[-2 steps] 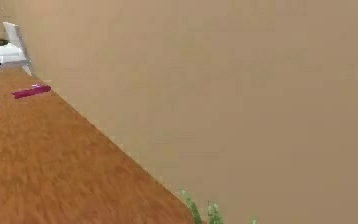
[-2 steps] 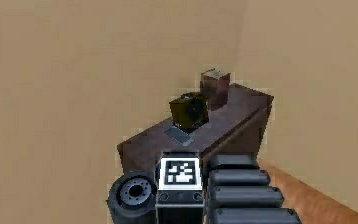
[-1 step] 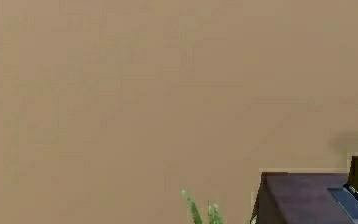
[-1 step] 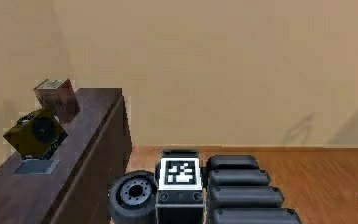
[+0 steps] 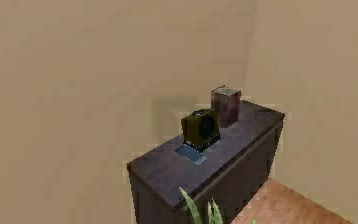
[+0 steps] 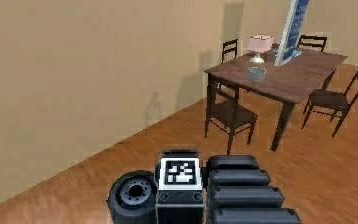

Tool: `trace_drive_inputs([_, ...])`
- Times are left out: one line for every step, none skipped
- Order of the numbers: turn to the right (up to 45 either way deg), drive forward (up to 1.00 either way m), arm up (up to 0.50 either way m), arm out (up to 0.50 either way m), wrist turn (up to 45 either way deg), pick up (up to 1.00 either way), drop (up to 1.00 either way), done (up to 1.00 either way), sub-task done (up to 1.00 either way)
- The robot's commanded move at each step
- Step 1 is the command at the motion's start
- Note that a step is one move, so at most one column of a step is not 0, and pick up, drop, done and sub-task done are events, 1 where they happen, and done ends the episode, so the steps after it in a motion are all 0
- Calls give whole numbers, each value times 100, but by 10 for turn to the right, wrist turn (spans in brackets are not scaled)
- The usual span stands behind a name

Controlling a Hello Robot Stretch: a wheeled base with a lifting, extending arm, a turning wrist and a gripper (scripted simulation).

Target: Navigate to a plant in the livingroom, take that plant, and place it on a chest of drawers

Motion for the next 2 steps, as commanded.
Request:
trace_drive_inputs([90,0,0,0,0,0,0,0,0])
trace_drive_inputs([-450,0,0,0,0,0,0,0,0])
